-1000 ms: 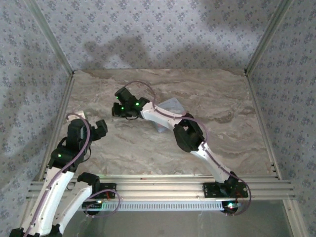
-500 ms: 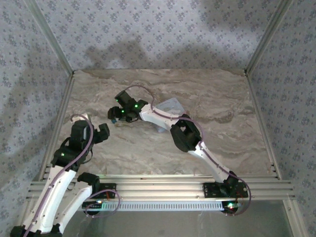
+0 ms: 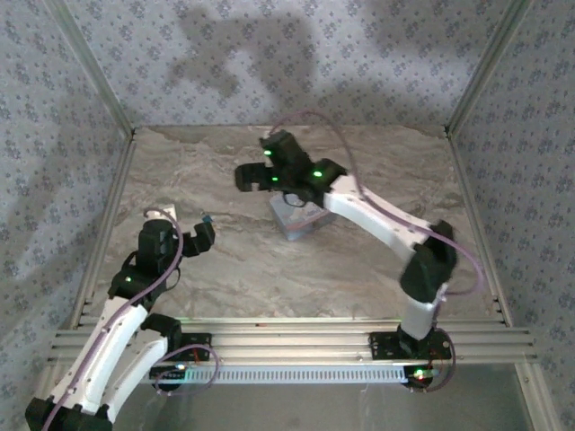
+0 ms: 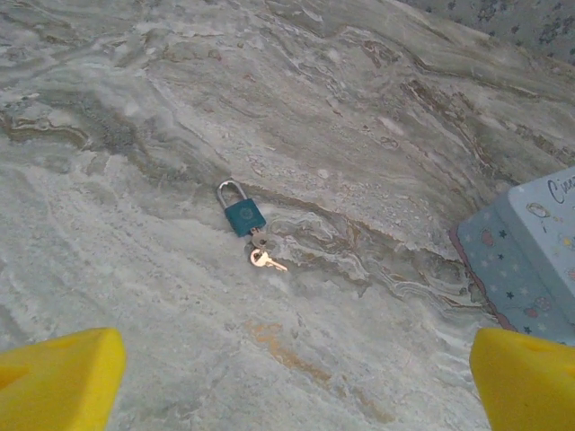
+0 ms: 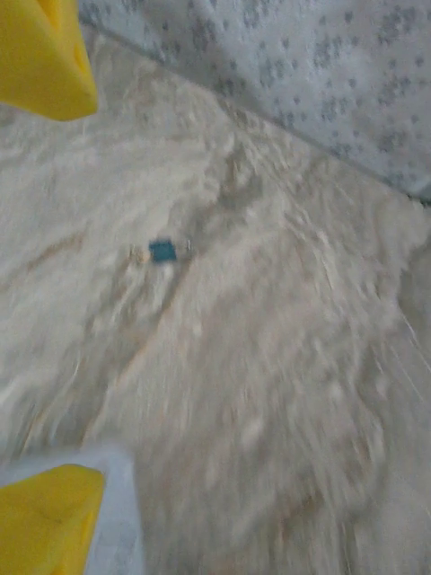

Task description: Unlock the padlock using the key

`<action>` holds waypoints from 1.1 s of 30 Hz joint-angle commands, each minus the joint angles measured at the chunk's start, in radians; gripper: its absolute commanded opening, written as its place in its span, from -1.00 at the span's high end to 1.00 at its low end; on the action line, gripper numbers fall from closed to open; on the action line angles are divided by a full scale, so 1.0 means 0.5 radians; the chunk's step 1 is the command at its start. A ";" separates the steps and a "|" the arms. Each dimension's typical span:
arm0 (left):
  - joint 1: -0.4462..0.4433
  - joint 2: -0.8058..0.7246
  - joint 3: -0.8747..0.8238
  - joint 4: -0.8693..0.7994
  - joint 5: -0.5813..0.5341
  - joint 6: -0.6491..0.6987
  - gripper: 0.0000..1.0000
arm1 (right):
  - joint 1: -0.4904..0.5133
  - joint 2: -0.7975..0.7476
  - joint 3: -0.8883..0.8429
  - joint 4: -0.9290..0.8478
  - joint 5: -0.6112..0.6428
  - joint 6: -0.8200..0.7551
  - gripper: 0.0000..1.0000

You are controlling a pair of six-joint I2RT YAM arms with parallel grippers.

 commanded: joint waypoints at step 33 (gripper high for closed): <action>0.269 1.368 -0.226 1.777 -0.591 1.050 -0.96 | -1.688 -1.093 -2.774 2.199 0.169 -0.965 -1.00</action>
